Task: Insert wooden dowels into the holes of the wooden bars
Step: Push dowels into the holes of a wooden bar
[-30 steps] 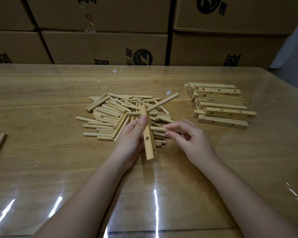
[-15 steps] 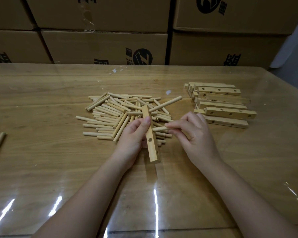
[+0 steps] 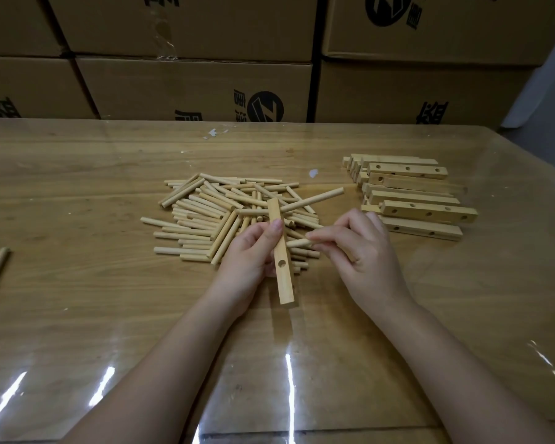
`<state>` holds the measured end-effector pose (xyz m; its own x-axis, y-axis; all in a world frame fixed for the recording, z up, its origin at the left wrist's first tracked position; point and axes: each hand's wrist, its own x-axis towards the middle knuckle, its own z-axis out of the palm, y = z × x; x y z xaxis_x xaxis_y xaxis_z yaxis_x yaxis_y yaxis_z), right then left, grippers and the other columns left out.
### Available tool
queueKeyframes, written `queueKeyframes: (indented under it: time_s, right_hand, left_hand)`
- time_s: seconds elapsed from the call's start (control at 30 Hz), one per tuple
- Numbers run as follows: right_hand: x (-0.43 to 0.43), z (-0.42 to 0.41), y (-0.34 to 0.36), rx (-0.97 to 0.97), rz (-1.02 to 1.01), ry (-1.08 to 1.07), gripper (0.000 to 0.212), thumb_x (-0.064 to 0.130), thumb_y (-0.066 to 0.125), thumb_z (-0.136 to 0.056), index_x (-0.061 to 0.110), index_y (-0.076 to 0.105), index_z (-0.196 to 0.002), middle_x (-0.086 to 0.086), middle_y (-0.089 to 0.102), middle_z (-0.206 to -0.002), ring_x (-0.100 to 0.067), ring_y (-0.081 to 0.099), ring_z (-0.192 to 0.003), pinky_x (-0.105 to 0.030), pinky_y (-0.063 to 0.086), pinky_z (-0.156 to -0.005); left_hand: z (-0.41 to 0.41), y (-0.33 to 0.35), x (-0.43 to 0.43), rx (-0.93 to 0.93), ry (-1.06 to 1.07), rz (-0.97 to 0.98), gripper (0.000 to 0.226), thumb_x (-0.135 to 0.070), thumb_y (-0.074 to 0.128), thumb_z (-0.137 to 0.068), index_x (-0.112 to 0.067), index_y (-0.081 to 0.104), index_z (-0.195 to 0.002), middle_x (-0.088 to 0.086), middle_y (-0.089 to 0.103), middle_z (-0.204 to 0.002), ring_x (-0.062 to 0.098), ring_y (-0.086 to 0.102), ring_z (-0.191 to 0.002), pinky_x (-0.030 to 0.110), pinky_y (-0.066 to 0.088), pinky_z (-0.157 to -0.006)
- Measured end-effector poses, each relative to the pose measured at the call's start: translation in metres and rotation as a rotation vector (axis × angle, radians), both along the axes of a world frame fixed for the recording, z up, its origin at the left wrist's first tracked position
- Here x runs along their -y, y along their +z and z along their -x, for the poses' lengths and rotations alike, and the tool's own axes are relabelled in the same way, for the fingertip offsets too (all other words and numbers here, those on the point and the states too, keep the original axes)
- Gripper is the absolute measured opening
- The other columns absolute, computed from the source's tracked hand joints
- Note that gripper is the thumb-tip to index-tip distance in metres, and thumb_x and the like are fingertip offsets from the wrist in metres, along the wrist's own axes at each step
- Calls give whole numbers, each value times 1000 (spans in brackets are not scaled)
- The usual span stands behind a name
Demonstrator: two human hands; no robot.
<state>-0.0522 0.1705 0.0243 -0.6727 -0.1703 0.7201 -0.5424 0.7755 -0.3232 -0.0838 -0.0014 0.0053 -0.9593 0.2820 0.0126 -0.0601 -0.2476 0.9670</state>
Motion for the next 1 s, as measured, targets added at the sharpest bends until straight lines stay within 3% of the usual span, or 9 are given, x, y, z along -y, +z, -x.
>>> queueKeyframes:
  time_s: [0.83,1.0]
  right_hand:
    - [-3,1,0,91,-74,-43,28,35,50,-87,20,72,-97,5,45,-75,-16,45,-75,-35,36,-71]
    - [-3,0,0,143,3,-37,28,38,59,-85,26,66,-110,6,46,-85,-13,45,-84,-37,39,-79]
  left_hand:
    - [1,-3,1,-116,21,139,35,-49,59,-79,-22,62,-101,-12,57,-65,2,54,-58,16,44,-51]
    - [2,-3,1,-96,1,71,33,-47,61,-79,-23,65,-100,-9,60,-65,4,56,-56,17,47,-51]
